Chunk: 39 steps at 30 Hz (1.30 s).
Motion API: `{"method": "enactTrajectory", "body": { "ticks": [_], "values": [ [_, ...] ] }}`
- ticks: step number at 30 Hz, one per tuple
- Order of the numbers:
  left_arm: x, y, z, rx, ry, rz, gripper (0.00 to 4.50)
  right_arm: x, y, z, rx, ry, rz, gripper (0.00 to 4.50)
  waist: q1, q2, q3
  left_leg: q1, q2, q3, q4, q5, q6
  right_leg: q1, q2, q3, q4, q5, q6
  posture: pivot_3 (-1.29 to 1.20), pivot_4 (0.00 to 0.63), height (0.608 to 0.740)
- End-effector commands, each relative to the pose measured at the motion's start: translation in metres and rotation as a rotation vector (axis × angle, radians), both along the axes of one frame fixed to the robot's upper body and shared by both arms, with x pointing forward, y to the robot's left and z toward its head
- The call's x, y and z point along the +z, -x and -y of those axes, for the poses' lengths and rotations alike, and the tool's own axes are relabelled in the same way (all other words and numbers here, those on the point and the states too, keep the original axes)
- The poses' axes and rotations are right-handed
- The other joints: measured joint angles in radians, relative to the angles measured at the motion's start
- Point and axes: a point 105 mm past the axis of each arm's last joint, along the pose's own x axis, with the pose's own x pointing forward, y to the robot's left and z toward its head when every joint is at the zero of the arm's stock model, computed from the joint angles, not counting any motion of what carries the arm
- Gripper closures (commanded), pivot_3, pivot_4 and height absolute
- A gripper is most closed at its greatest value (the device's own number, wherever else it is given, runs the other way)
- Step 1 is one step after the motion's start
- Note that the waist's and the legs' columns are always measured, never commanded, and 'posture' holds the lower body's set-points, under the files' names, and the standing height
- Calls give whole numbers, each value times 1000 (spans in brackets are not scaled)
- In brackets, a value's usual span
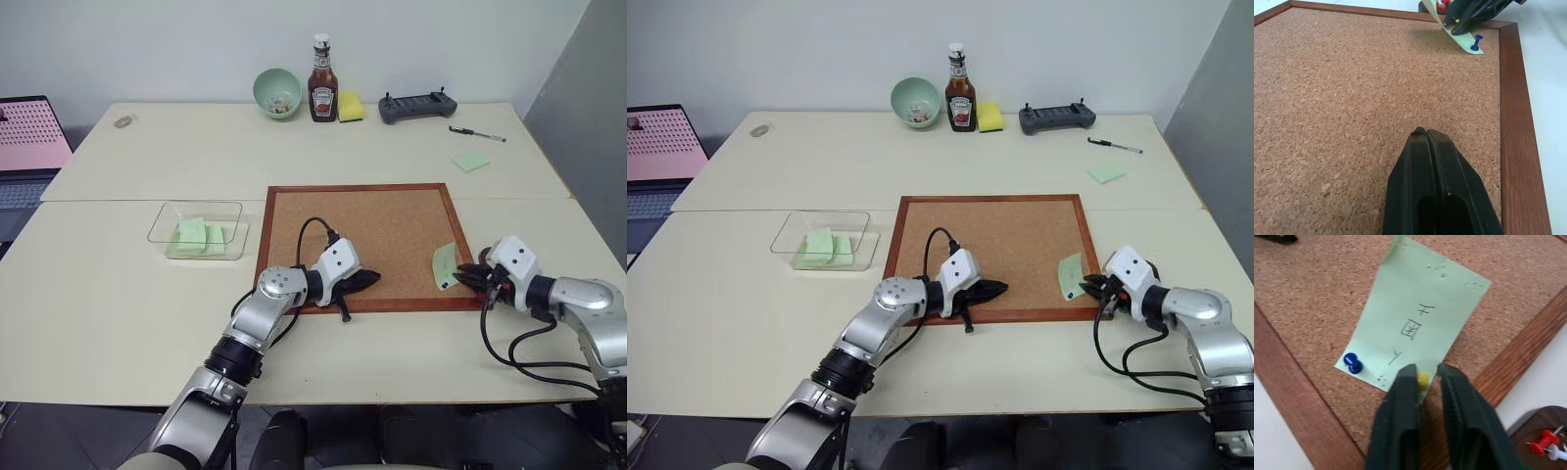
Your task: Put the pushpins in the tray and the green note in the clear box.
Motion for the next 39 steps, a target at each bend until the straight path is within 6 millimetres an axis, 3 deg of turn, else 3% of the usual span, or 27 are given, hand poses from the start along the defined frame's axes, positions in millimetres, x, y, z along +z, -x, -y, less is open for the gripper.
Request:
{"method": "enactTrajectory", "body": {
  "ticks": [1,23,30,35,39],
  "values": [
    [-8,4,-1,-11,-24,-20,4500,10,1,12,-26,24,26,4487,1,0,0,0,0,0,0,0,0,0,0,0,0,0,0,0,150,740],
    [-12,4,-1,-6,-30,-27,4500,49,5,7,-19,-114,90,4487,1,0,0,0,0,0,0,0,0,0,0,0,0,0,0,0,150,740],
    [-12,4,-2,-4,-28,-28,4500,60,12,43,-130,-49,105,4487,2,0,0,0,0,0,0,0,0,0,0,0,0,0,0,0,150,740],
    [-12,4,-1,-7,-27,-30,4500,52,18,72,-196,127,92,4487,1,0,0,0,0,0,0,0,0,0,0,0,0,0,0,0,150,740],
    [-12,4,1,-13,-23,-32,4500,48,20,78,-203,155,88,4487,1,0,0,0,0,0,0,0,0,0,0,0,0,0,0,0,150,740]
  ]
}}
